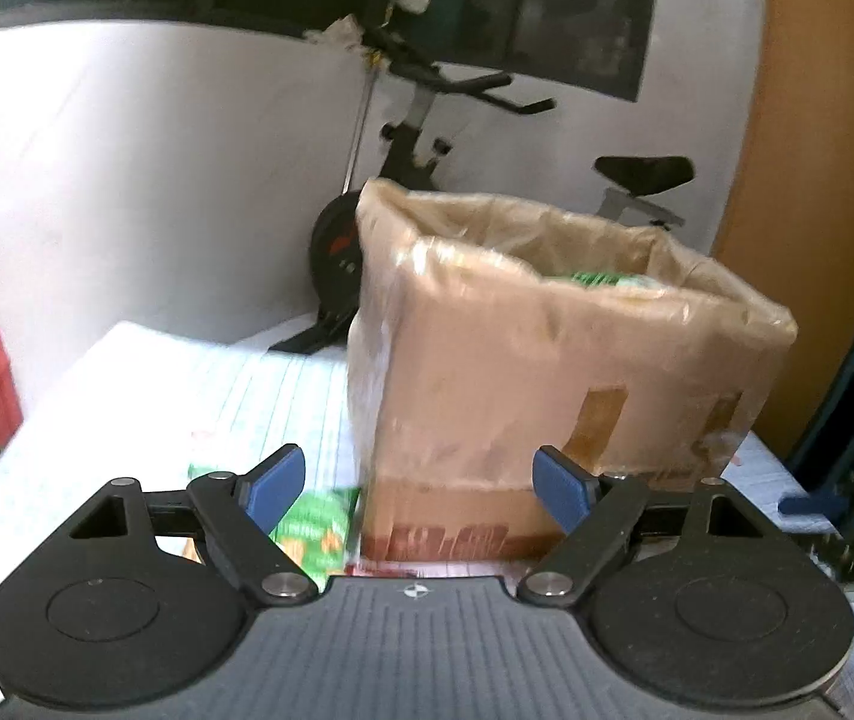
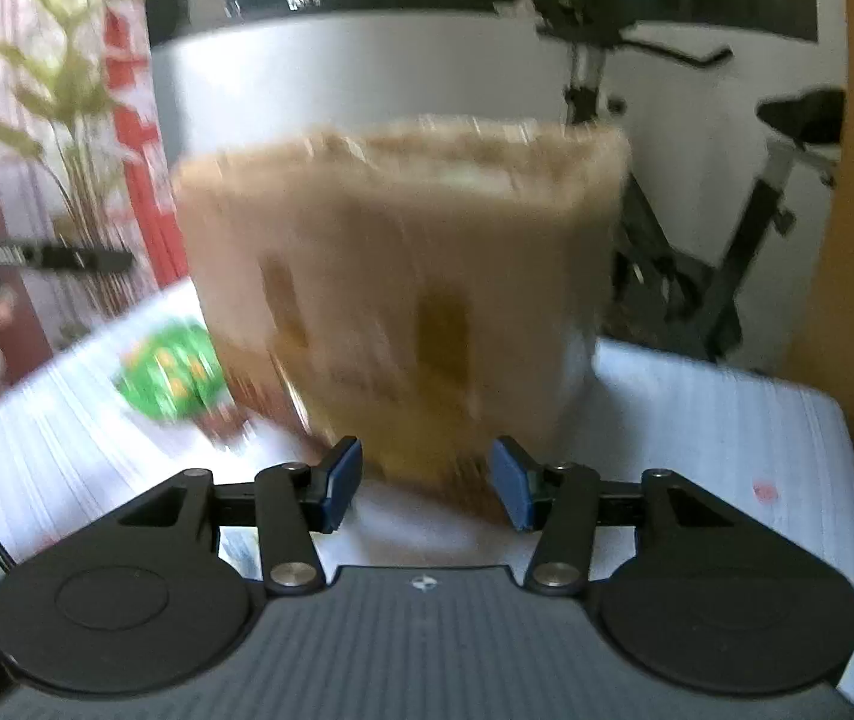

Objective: Organize snacks
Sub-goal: 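Grasp the white cracker packet with the right tool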

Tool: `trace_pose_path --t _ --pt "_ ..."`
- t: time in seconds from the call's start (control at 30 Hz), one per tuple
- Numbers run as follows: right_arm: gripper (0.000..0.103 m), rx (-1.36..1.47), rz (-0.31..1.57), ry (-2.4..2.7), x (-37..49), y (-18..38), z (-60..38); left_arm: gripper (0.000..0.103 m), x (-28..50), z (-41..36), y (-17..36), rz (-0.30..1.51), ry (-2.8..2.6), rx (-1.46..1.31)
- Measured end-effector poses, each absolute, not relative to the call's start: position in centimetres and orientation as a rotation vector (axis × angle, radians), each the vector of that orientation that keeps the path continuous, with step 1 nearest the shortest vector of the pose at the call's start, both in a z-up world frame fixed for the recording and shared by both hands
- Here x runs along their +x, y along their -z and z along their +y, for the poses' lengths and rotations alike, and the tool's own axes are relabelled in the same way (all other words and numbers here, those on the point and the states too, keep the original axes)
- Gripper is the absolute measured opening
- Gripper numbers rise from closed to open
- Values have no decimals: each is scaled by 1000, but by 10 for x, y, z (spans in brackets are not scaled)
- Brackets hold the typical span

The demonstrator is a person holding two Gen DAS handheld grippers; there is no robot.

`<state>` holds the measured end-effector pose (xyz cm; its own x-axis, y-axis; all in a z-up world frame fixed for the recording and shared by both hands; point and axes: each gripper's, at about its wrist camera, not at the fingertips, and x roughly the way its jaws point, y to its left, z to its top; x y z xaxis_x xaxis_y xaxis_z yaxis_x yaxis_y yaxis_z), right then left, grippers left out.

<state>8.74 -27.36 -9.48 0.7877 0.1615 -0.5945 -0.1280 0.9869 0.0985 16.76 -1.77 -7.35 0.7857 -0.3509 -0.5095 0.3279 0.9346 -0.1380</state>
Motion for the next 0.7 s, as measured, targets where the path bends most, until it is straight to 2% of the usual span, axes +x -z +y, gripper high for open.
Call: trace_pose_path --t 0.1,0.23,0.33,0.47,0.7 --pt "57 40 712 -152 78 122 -274 85 162 -15 84 583 340 -64" --pt "73 -38 812 -170 71 148 -274 84 156 -8 98 627 321 -68" --pt "78 -127 856 -203 70 159 -272 84 153 -1 104 647 307 -82" --pt "80 -200 877 -201 78 169 -272 84 152 4 107 665 304 -100" --pt "80 -127 921 -210 104 180 -273 84 149 0 108 665 316 -92"
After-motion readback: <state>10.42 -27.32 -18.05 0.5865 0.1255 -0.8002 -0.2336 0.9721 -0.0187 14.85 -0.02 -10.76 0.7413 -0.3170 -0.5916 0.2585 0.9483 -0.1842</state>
